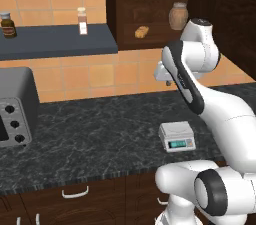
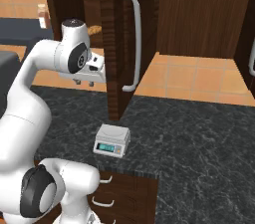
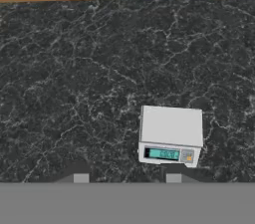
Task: Pick the bar and place it on the digital scale for weighing, and close the cabinet.
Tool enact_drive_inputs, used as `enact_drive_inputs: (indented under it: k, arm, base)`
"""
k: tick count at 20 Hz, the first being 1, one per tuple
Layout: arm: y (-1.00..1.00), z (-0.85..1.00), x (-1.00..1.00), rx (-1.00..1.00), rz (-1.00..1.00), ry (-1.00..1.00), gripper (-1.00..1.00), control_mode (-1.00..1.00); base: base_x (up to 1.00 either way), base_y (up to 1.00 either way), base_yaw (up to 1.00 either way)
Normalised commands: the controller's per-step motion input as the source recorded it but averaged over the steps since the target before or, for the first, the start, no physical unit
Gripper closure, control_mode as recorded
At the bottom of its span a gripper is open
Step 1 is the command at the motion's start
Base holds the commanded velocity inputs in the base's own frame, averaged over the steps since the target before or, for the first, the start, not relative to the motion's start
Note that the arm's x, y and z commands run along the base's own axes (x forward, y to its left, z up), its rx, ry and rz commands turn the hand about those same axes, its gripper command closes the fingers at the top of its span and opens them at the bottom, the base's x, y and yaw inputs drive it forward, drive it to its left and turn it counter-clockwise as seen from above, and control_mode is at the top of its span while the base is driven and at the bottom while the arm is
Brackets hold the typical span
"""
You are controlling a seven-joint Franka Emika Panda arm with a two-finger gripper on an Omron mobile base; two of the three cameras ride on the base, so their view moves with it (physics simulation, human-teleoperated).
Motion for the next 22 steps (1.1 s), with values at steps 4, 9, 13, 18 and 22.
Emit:
enact_drive_inputs:
  k: [4, 9, 13, 18, 22]
  arm:
    - [0.31, -0.01, -0.13, -0.03, 0.00, -0.05, -1.00, -1.00]
    - [0.52, 0.42, 0.00, -0.06, -0.04, -0.34, -1.00, -1.00]
    - [0.28, 0.45, 0.00, 0.00, -0.02, -0.50, -1.00, -1.00]
    - [0.02, 0.44, 0.00, 0.00, 0.00, -0.41, -1.00, -1.00]
    - [0.00, 0.33, 0.07, 0.00, 0.00, -0.11, -1.00, -1.00]
  base:
    - [0.00, 0.00, 0.00]
    - [0.00, 0.00, 0.00]
    - [0.00, 0.00, 0.00]
    - [0.00, 0.00, 0.00]
    - [0.00, 0.00, 0.00]
